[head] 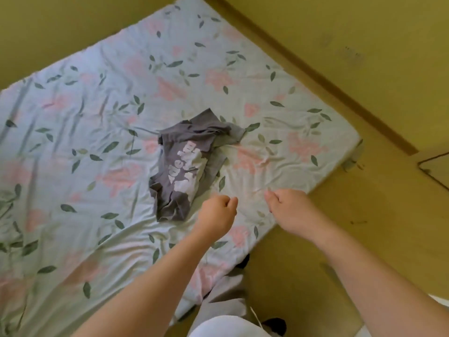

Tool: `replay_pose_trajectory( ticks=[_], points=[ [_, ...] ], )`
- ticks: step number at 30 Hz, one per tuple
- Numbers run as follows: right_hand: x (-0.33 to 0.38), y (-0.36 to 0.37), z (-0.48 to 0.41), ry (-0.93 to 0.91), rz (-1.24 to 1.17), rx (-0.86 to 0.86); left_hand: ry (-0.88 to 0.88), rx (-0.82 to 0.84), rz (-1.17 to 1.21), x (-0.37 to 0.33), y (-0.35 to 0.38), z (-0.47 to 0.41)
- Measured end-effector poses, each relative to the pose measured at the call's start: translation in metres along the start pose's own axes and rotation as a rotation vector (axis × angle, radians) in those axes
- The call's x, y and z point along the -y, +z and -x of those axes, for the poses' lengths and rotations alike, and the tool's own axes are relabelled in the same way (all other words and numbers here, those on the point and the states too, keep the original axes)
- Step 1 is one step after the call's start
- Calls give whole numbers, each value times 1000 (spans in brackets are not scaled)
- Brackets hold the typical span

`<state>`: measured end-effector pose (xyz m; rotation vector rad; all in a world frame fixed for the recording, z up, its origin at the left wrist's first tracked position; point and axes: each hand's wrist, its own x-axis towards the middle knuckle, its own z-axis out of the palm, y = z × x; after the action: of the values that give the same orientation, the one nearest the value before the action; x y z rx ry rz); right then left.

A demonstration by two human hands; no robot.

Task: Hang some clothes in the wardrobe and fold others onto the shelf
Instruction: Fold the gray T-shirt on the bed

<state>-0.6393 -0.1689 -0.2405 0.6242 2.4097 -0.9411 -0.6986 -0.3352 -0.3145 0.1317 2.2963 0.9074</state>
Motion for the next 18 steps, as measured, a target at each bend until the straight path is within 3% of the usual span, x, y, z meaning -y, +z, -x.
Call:
replay_pose_trajectory(
  ticks=[7, 13, 18],
  points=[
    [34, 64, -118, -13, 0, 134, -362, -49, -69, 130, -17, -133],
    [38, 119, -191, -2, 51, 226, -716, -209, -41, 216, -35, -199],
    [40, 149, -227, -13, 120, 287, -619, -175, -211, 263, -43, -234]
  ],
)
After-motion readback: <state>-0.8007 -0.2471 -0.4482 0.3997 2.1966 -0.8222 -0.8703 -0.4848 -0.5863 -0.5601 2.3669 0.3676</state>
